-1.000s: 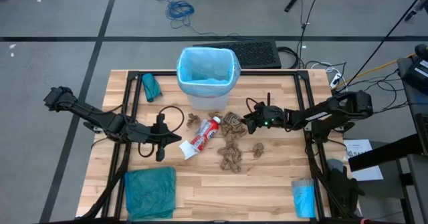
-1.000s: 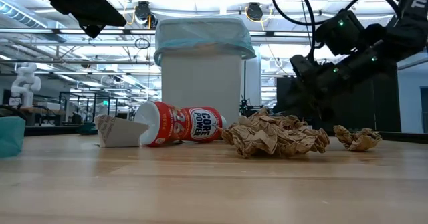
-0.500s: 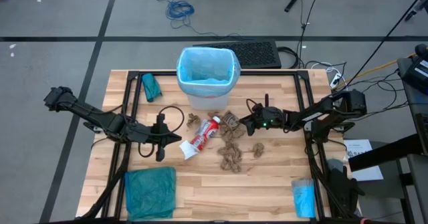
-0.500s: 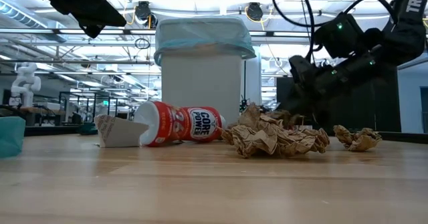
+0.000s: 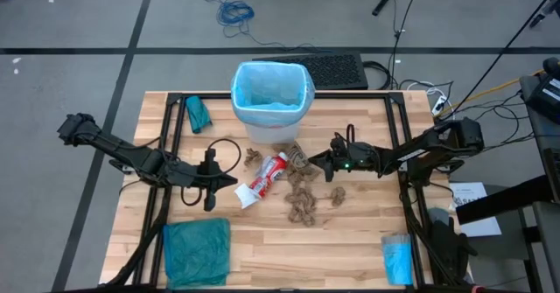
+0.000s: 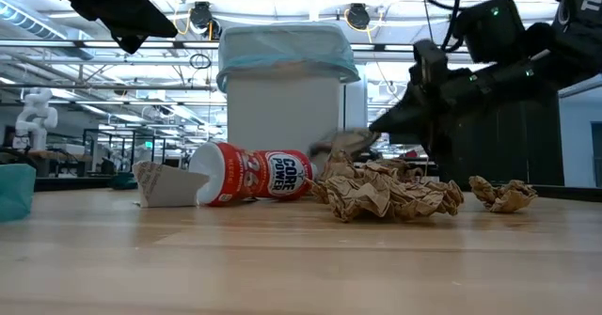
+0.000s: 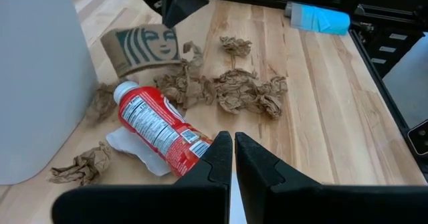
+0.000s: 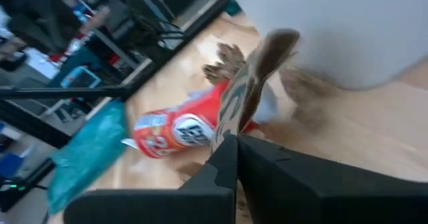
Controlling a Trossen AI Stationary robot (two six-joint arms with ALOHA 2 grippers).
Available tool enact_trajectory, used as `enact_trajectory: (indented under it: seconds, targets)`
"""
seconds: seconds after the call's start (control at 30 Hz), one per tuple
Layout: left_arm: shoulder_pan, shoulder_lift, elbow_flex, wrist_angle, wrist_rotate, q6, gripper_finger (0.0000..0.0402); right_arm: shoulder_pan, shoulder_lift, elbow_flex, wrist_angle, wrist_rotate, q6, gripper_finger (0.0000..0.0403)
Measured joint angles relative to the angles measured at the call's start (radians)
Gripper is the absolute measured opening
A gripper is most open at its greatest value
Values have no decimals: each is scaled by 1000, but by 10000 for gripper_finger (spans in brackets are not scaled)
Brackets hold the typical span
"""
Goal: Place trash/remove bag and relplace
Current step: Put the brown cardboard into the blue trash bag inside the white trash bin
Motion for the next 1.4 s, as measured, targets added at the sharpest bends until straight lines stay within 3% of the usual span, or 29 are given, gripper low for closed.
enact_trajectory:
  seconds: [0.43, 0.57, 0.73, 0.87, 0.97, 1.23, 1.4]
  targets:
    - [0, 0, 0, -2, 0, 0, 18, 97, -252, 5, 47, -53, -59, 0]
    - [0, 0, 0, 3, 0, 9, 18, 140, -308, 84, 11, -53, -130, 0]
    - [0, 0, 0, 12, 0, 18, 18, 158, -310, 310, -219, -50, -282, 0]
    - [0, 0, 0, 13, -11, 19, 18, 120, -267, 548, -539, 48, -430, 0]
    - [0, 0, 0, 12, -13, 19, 18, 60, -217, 695, -670, 80, -506, 0]
    - [0, 0, 0, 11, -30, 24, 18, -150, -84, 983, -864, -82, -522, 0]
    - [0, 0, 0, 10, -30, 26, 18, -241, 4, 1142, -1082, -102, -536, 0]
